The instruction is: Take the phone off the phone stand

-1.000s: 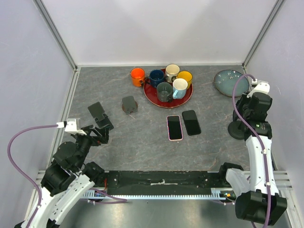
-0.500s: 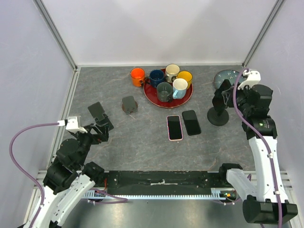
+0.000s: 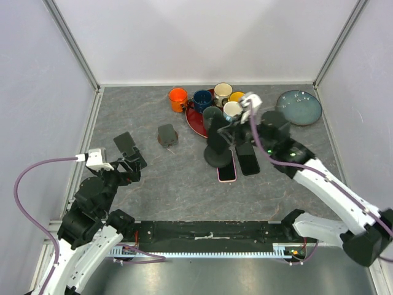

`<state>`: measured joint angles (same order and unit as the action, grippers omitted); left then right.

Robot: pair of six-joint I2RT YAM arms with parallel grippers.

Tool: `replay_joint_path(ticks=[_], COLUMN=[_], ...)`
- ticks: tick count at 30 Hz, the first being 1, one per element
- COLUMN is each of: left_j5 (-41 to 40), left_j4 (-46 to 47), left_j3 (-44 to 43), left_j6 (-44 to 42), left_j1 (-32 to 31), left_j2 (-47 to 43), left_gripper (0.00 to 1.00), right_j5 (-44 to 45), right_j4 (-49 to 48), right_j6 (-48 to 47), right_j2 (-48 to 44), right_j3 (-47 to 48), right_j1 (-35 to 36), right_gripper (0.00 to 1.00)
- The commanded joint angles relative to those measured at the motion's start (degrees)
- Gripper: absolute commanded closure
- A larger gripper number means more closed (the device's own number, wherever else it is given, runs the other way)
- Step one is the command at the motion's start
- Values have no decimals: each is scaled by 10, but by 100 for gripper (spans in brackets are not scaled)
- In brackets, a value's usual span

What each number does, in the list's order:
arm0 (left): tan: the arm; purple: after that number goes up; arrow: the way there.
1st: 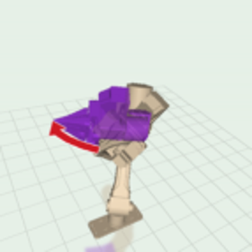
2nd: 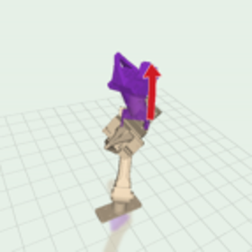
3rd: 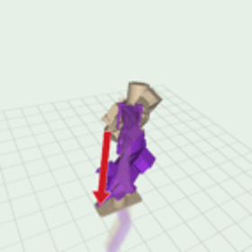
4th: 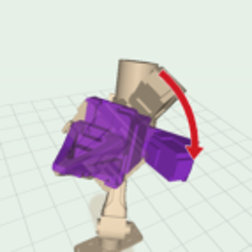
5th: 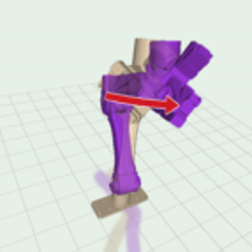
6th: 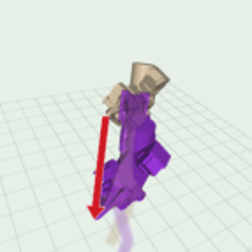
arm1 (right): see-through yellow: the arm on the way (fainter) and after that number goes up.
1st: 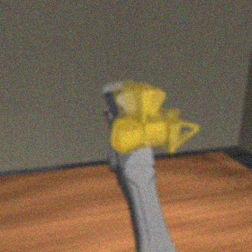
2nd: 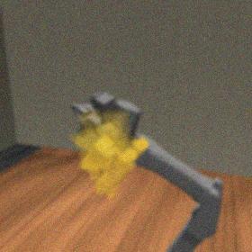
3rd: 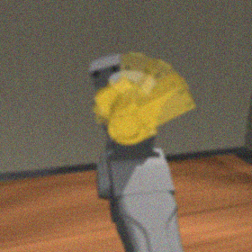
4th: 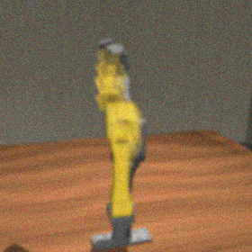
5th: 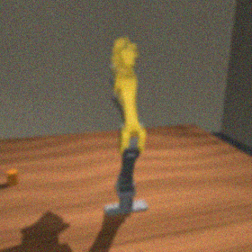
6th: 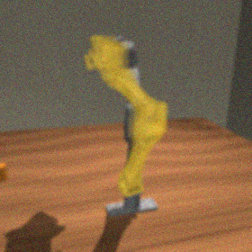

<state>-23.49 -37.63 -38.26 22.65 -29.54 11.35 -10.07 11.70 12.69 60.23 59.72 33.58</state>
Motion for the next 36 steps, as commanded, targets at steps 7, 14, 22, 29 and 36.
replay_joint_path(ticks=[7, 14, 22, 29, 36], left_j5=[-7, 6, 42, 85, 127], left_j4=[12, 20, 36, 46, 51], left_j3=[3, 3, 6, 9, 2], left_j6=[14, 7, -2, 1, 5], left_j1=[8, 10, 11, 11, 11], left_j2=[11, 28, 46, 53, 83], left_gripper=[8, 8, 8, 8, 8], right_j5=[49, 48, 63, 64, 62], right_j4=[-263, -325, -297, -274, -250], right_j6=[-17, -27, -50, -58, -50], right_j2=[161, 219, 217, 220, 205], right_j3=[53, 45, 37, 39, 47], right_j1=[191, 245, 256, 263, 264], right_gripper=[100, 100, 91, 56, 42])
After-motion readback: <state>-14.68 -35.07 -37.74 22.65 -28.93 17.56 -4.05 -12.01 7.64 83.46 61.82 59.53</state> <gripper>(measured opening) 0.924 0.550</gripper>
